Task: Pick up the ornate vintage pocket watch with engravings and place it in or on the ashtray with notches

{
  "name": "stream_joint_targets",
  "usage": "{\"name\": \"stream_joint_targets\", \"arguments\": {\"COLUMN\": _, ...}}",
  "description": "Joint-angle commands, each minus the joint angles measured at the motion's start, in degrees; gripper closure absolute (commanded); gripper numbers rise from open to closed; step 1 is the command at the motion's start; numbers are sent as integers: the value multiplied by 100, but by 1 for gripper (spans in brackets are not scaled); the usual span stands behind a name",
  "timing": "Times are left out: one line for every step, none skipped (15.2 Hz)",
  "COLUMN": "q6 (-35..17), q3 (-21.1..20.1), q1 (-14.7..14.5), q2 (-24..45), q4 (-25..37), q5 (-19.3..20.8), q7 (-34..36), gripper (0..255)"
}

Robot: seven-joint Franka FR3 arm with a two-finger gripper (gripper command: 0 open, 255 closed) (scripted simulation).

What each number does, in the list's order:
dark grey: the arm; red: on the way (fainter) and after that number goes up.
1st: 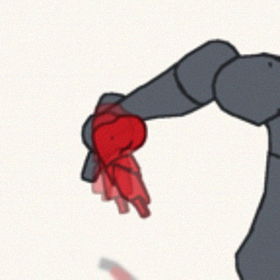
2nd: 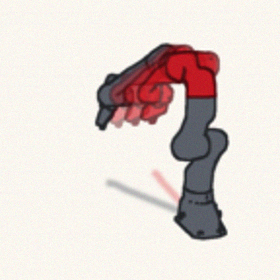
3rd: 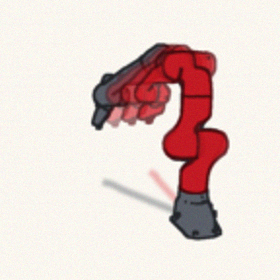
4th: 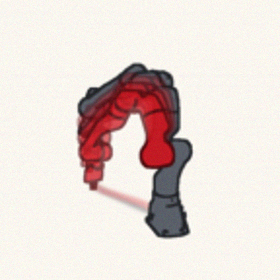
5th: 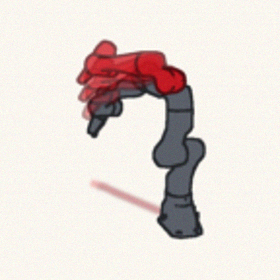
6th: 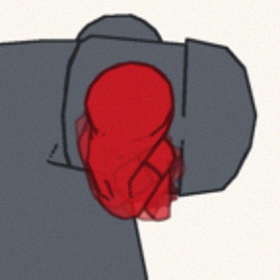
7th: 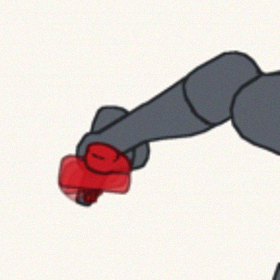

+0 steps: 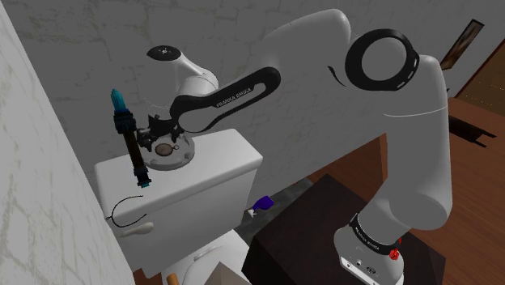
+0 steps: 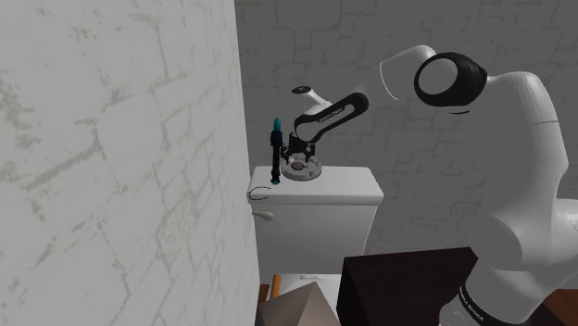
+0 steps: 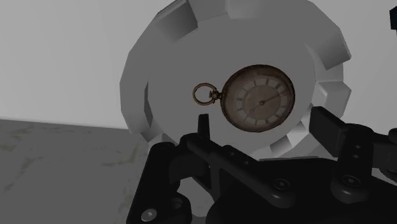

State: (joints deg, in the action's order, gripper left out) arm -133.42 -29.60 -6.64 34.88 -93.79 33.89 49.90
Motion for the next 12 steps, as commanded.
{"name": "stream_joint_targets", "arguments": {"q6": 0, "q3": 0, "q1": 0, "q2": 0, "q4": 0, "q5": 0, "q7": 0, "gripper": 0}}
{"name": "stream_joint_targets", "arguments": {"q6": 0, "q3": 0, "q1": 0, "q2": 0, "q4": 0, "q5": 0, "q7": 0, "gripper": 0}}
{"name": "stream_joint_targets", "arguments": {"q6": 1, "q3": 0, "q1": 0, "q2": 0, "q4": 1, "q5": 0, "q7": 0, "gripper": 0}}
{"name": "stream_joint_targets", "arguments": {"q6": -1, "q3": 0, "q1": 0, "q2": 0, "q4": -1, "q5": 0, "q7": 0, "gripper": 0}}
{"name": "stream_joint_targets", "arguments": {"q6": 92, "q3": -64, "q1": 42, "q2": -144, "q4": -43, "q5": -81, "q7": -40, "gripper": 0}}
{"name": "stream_joint_targets", "arguments": {"q6": 188, "q3": -128, "q1": 82, "q2": -285, "q4": -78, "q5": -164, "q7": -82, "gripper": 0}}
{"name": "stream_joint_targets", "arguments": {"q6": 288, "q3": -191, "q1": 121, "q2": -423, "q4": -104, "q5": -249, "q7": -126, "gripper": 0}}
{"name": "stream_joint_targets", "arguments": {"q6": 369, "q3": -240, "q1": 152, "q2": -528, "q4": -118, "q5": -316, "q7": -161, "gripper": 0}}
{"name": "stream_joint_targets", "arguments": {"q6": 369, "q3": -240, "q1": 152, "q2": -528, "q4": -118, "q5": -316, "q7": -161, "gripper": 0}}
{"name": "stream_joint_targets", "arguments": {"q6": 369, "q3": -240, "q1": 152, "q2": -529, "q4": -119, "q5": -316, "q7": -162, "gripper": 0}}
{"name": "stream_joint_targets", "arguments": {"q6": 369, "q3": -240, "q1": 152, "q2": -528, "q4": -119, "q5": -316, "q7": -162, "gripper": 0}}
{"name": "stream_joint_targets", "arguments": {"q6": 369, "q3": -240, "q1": 152, "q2": -528, "q4": -119, "q5": -316, "q7": -161, "gripper": 0}}
